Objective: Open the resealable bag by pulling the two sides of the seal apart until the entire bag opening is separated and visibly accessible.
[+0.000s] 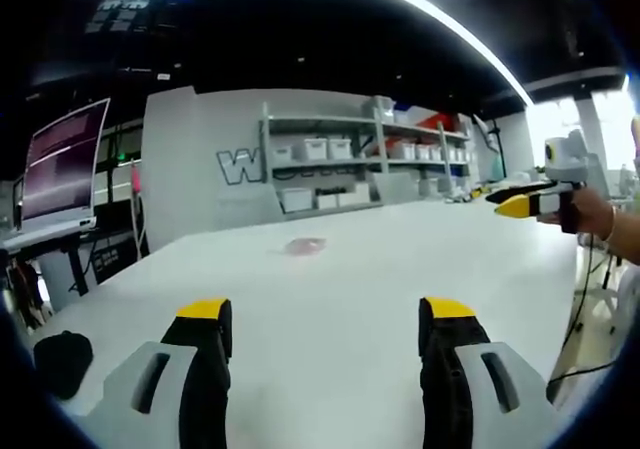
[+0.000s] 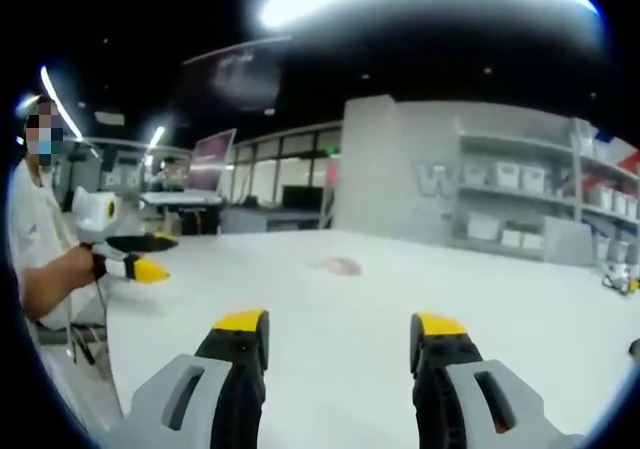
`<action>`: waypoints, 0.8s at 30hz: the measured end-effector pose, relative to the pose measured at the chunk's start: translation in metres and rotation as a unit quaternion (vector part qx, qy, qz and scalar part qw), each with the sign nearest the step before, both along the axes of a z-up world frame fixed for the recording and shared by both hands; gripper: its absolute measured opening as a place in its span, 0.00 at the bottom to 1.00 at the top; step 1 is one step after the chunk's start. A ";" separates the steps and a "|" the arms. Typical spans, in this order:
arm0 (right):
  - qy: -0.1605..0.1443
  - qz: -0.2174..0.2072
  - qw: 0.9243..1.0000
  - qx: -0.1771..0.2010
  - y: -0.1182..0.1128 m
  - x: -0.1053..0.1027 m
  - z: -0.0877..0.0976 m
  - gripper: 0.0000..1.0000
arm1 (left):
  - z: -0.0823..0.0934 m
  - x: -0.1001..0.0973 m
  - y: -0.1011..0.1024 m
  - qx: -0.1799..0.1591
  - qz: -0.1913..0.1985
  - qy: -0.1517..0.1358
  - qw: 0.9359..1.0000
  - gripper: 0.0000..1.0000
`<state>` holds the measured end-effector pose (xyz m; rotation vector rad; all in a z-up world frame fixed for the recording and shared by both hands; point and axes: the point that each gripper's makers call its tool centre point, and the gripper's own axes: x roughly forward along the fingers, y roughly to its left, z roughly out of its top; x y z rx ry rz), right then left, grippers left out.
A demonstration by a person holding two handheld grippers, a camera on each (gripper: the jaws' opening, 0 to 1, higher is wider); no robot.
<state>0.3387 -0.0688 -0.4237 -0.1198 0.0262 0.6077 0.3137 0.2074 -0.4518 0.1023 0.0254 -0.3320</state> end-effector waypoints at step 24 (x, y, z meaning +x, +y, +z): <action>0.008 0.010 1.000 0.004 0.015 0.016 0.000 0.55 | -0.006 -0.005 -0.002 0.001 -0.005 0.006 1.000 0.73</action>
